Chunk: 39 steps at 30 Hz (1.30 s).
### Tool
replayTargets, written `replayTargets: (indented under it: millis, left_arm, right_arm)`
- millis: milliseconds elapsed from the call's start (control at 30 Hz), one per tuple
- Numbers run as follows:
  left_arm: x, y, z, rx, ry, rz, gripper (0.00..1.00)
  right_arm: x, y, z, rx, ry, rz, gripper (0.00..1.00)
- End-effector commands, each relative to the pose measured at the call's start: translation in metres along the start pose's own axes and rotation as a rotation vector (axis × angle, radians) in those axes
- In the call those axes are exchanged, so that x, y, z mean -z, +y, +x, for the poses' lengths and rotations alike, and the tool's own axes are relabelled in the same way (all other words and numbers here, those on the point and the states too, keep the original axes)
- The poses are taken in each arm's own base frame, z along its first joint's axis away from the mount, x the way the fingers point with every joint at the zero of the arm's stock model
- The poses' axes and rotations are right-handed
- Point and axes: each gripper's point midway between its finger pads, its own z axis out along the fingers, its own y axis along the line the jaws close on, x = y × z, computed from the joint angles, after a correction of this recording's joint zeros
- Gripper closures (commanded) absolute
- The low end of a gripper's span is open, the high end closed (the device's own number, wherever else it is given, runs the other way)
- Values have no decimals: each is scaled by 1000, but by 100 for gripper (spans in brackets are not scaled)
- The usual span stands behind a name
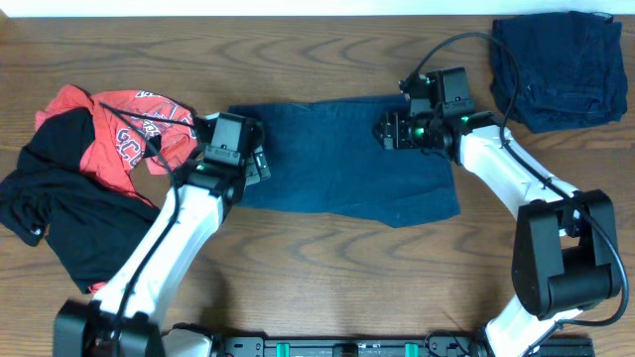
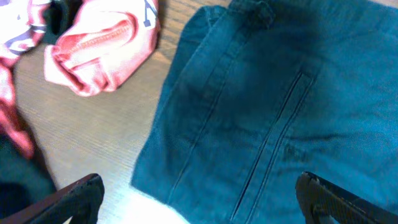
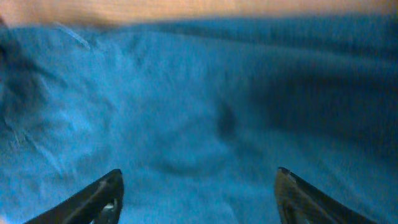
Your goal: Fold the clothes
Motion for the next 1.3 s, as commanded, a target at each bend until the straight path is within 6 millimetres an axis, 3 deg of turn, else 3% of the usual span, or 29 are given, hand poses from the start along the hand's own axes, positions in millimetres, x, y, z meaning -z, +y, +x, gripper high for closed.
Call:
replayTargets:
  millis: [0, 167, 333, 667, 733, 800, 867, 933, 1100, 1267]
  left_arm:
    - [15, 7, -6, -4, -30, -1, 2]
    - [11, 4, -12, -21, -40, 25, 2]
    - [2, -12, -14, -55, 16, 203, 2]
    - [-12, -7, -21, -9, 94, 438, 2]
    - [-16, -1, -22, 14, 98, 433, 2]
    - [-20, 5, -23, 27, 100, 420, 2]
    - [-23, 8, -24, 35, 99, 414, 2]
    - [-25, 12, -27, 42, 89, 399, 2]
    - [-26, 18, -30, 55, 82, 389, 4]
    - [-26, 18, -27, 52, 94, 389, 4]
  right_arm:
    - [5, -14, 10, -63, 48, 30, 32]
    - [11, -44, 36, -101, 139, 194, 36]
    - [13, -46, 43, -100, 166, 201, 32]
    - [12, -40, 42, -109, 165, 166, 31]
    - [11, -41, 41, -137, 157, 178, 36]
    - [11, -49, 43, -163, 148, 218, 48]
    - [10, -58, 46, -189, 137, 257, 79]
    - [8, -64, 47, -199, 122, 265, 99]
    - [0, -77, 47, -319, 50, 176, 99]
    - [0, -77, 39, -287, -17, 2, 99]
